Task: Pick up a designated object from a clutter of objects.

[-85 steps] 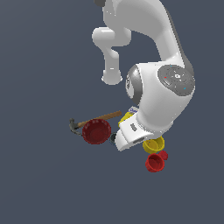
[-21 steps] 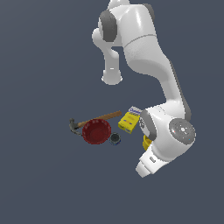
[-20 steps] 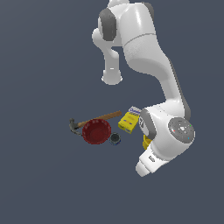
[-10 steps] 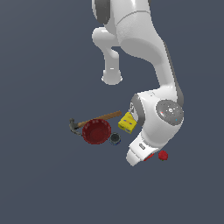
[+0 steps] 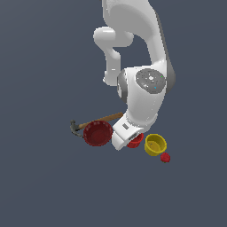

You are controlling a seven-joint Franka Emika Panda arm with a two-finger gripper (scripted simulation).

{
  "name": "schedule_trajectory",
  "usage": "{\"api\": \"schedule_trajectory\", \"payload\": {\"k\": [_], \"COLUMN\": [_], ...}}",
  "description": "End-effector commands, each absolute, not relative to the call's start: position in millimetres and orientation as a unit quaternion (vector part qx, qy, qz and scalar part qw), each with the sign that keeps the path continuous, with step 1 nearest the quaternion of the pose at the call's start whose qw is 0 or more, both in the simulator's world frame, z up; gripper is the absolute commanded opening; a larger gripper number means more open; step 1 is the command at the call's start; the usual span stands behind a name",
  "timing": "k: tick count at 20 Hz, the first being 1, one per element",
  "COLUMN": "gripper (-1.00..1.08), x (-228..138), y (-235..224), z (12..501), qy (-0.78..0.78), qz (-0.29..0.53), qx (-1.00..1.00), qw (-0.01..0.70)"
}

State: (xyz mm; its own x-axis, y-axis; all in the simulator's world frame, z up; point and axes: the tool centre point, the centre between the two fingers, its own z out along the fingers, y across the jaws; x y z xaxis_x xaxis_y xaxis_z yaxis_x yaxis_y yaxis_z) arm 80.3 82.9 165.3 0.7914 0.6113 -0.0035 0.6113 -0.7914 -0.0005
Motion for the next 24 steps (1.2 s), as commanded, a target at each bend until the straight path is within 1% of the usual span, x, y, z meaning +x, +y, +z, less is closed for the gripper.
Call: {"api": "schedule_trajectory", "payload": {"k": [1, 24], "gripper": [-1.00, -1.00], "x": [69, -45], "y": [67, -101], "z": [184, 367], "qy": [0.323, 0.323], "qz": [-0.001, 0.001], "qx": [0.946, 0.946], "qw": [0.001, -0.002]}}
